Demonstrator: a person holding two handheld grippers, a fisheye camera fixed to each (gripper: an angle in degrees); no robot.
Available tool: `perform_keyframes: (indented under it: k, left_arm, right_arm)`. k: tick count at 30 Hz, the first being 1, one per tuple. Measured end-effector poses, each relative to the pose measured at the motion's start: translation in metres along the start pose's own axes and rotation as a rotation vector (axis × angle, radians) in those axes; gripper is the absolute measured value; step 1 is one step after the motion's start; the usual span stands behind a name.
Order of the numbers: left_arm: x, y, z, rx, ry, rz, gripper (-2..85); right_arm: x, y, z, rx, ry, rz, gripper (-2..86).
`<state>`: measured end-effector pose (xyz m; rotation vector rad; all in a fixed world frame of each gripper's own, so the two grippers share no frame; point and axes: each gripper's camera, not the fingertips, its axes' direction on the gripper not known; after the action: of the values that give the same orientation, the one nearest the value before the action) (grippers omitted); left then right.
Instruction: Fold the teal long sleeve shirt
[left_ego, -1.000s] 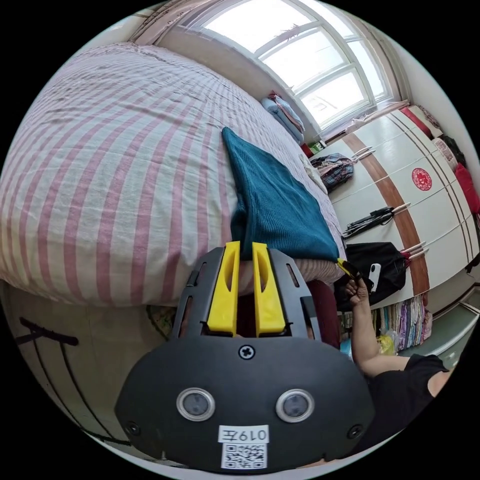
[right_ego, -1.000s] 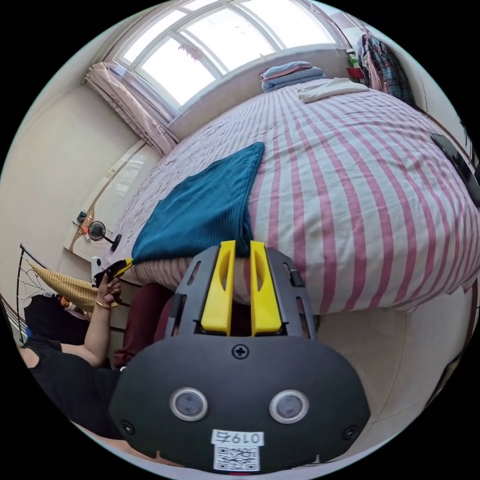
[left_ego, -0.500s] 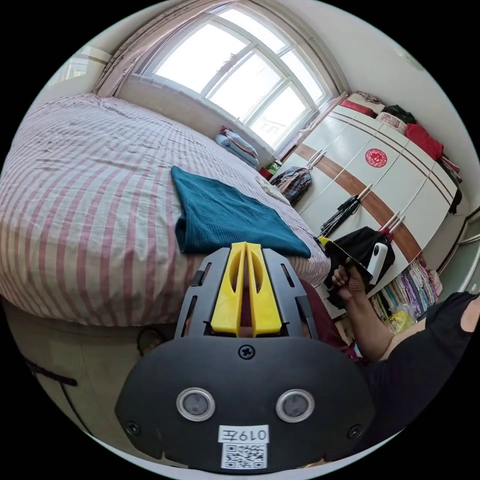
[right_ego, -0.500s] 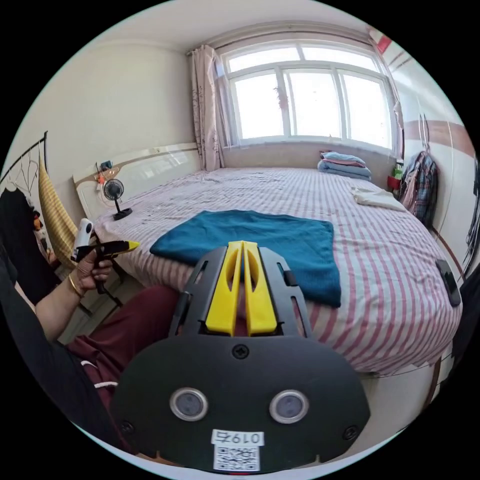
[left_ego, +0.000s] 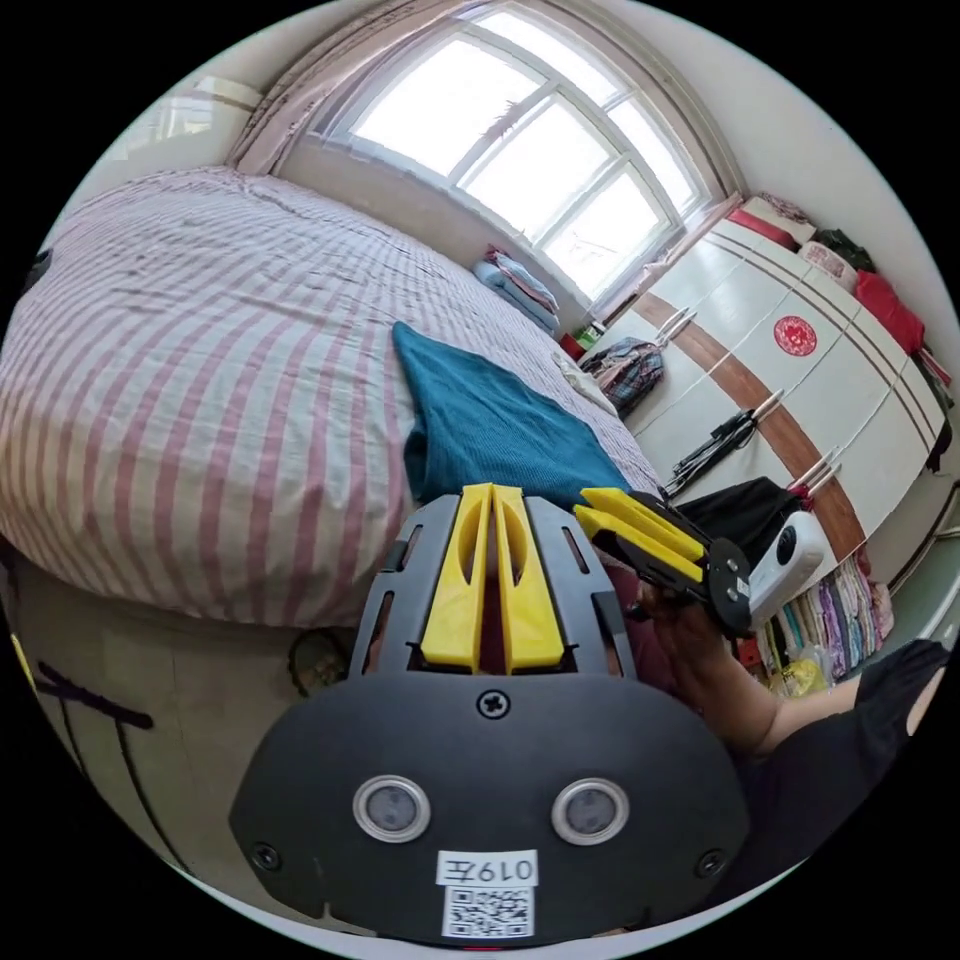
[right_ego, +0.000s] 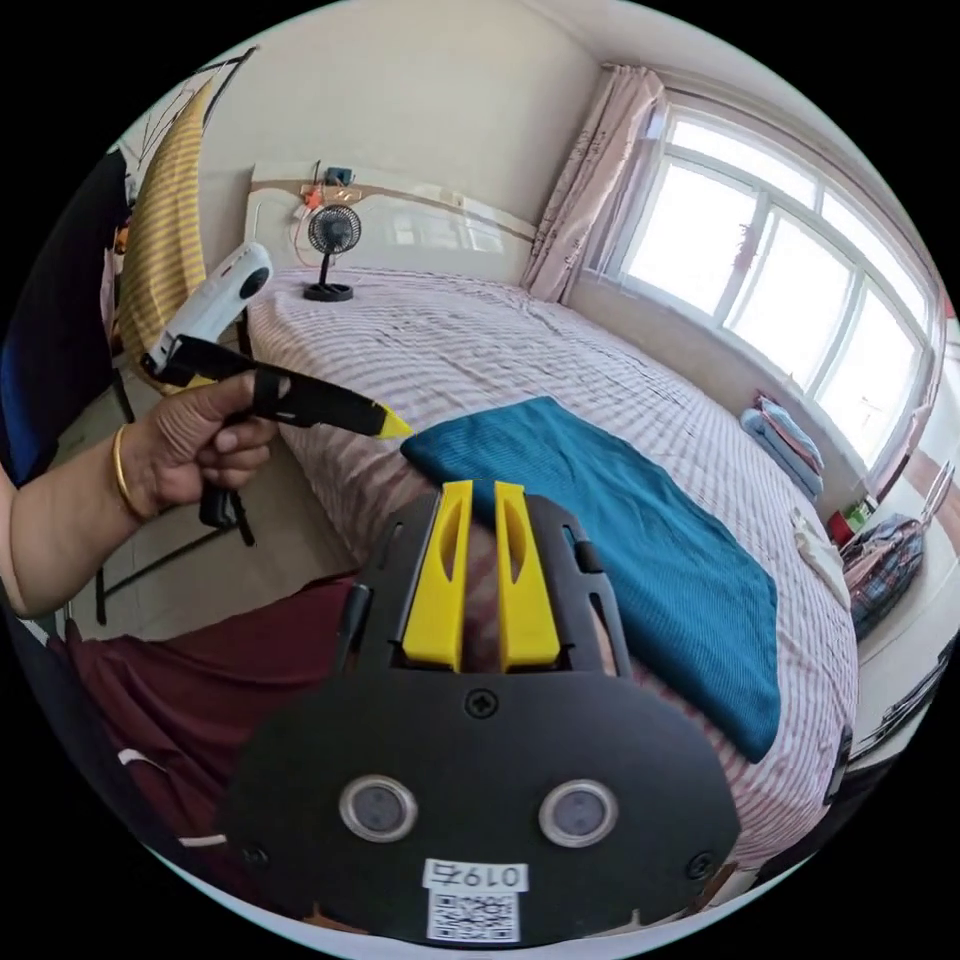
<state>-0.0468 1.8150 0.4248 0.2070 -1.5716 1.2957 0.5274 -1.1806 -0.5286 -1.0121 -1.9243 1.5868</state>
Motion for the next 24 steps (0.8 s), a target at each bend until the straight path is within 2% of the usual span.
perform_keyframes:
  k: [3,10,24]
  left_arm:
    - [-0.038,0.006,-0.019,0.033,0.029,-0.117,0.8]
    - [-0.079,-0.001,-0.029,0.079,0.023,-0.166,0.8]
    - [-0.153,-0.067,0.028,0.066,0.044,-0.22,1.2]
  right_arm:
    - [-0.049,-0.046,0.013,-0.048,0.058,-0.135,10.8]
    - [-0.156,-0.128,0.043,-0.108,0.304,-0.486,10.7]
    - [-0.228,-0.225,0.055,-0.148,0.447,-0.599,9.3]
